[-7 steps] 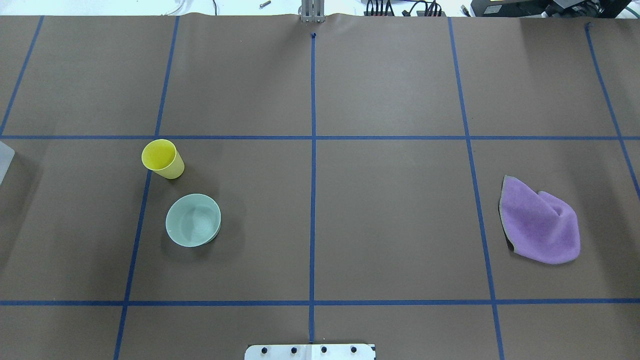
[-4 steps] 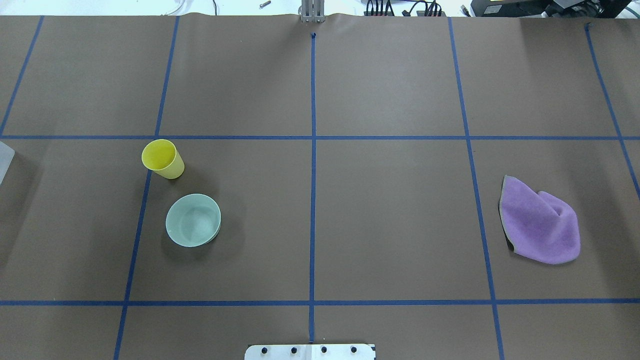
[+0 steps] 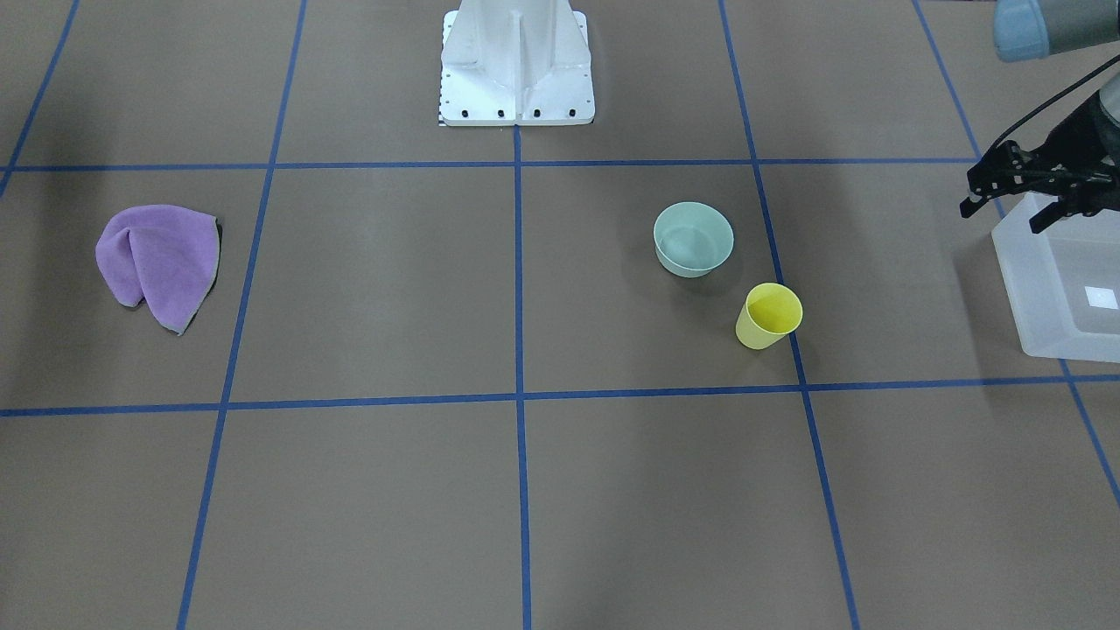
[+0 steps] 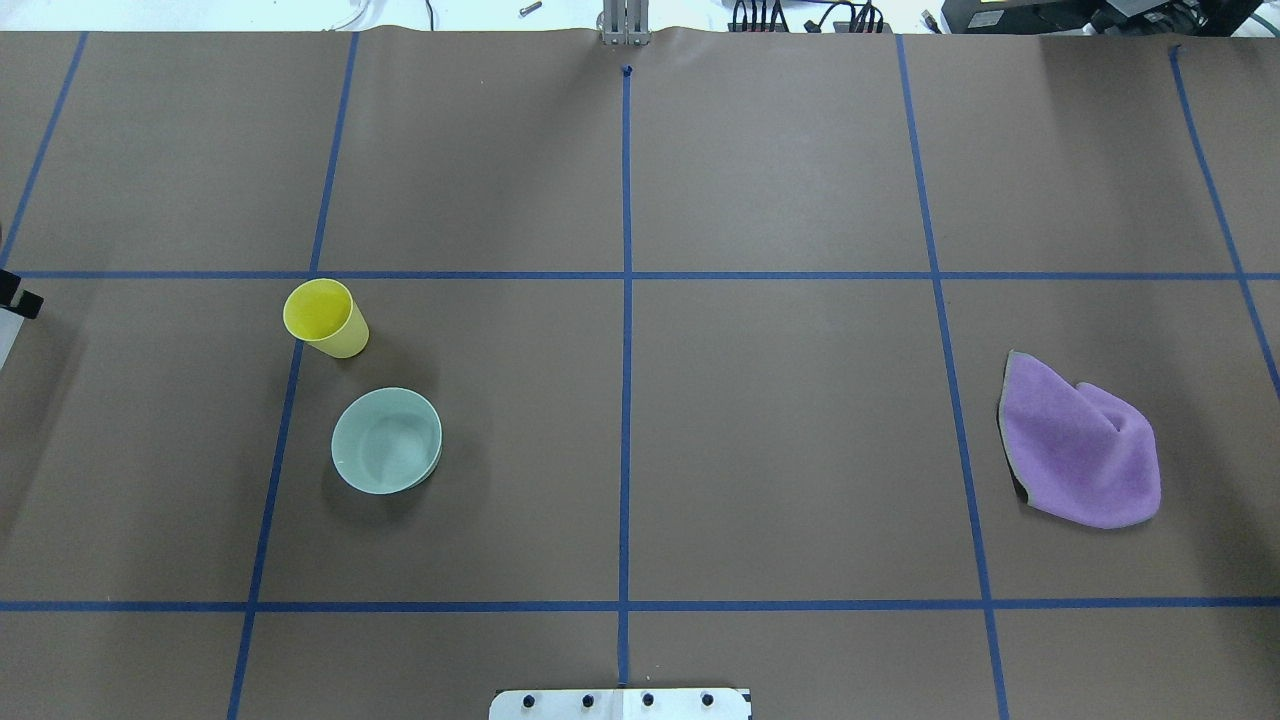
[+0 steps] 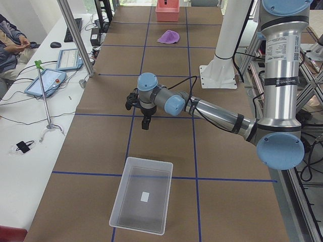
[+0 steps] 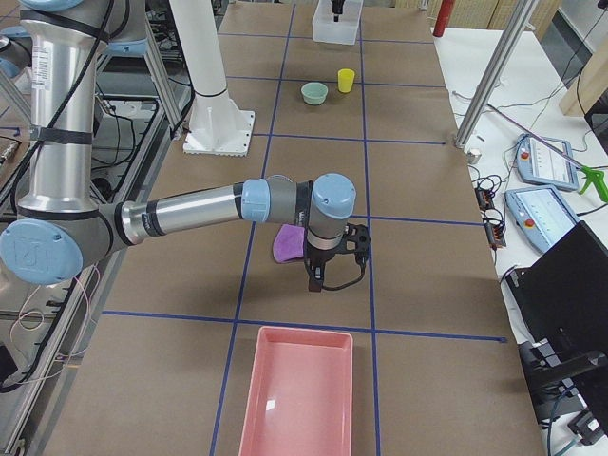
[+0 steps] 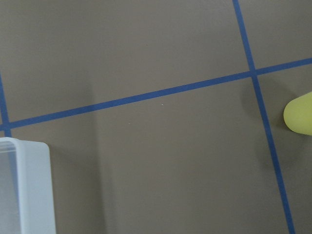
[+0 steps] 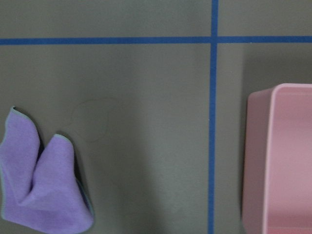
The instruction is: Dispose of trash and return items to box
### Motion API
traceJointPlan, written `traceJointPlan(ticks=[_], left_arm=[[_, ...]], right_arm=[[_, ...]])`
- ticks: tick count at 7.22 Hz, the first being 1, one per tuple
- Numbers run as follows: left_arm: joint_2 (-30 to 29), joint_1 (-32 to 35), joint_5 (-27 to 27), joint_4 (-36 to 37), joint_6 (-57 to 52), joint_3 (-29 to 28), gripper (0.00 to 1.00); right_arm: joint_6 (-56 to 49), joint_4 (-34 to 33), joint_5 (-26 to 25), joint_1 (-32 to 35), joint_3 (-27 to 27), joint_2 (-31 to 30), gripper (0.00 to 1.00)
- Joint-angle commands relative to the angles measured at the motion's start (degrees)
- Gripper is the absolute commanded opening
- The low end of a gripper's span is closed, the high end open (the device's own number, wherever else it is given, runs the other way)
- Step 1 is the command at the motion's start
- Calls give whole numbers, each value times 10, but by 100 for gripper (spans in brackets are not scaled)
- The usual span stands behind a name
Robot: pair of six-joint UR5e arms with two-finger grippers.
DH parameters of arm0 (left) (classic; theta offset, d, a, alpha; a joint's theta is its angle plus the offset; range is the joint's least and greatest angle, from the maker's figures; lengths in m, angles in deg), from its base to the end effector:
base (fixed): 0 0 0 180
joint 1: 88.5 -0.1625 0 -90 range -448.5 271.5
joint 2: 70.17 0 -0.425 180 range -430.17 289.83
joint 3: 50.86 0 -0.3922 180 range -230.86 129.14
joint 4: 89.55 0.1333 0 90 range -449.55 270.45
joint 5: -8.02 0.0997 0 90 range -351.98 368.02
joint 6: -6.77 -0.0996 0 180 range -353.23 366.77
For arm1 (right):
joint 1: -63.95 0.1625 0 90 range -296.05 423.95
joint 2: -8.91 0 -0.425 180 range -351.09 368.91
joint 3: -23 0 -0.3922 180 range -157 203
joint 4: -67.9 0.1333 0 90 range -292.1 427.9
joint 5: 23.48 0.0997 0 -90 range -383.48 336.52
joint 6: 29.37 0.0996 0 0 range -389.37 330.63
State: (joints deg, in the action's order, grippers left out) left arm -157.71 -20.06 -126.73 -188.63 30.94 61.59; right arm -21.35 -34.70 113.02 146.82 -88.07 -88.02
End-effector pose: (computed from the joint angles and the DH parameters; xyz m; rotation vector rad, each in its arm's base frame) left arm 0.1146 -0.4620 0.4664 0.1464 0.8902 0.1556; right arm 0.0071 -0.4348 0.5544 -0.0818 -0.8078 0.0038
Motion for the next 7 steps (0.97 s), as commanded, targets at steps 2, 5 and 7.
traceJointPlan(ticks=[2, 5, 7], left_arm=[[-11, -23, 1, 0, 47, 10, 98], [-26, -51, 1, -1, 104, 11, 98], [-32, -71, 2, -1, 128, 23, 98]], right_arm=[[340, 212, -25, -179, -3, -10, 100], [419, 269, -74, -265, 13, -19, 100], [468, 322, -76, -298, 35, -12, 100]])
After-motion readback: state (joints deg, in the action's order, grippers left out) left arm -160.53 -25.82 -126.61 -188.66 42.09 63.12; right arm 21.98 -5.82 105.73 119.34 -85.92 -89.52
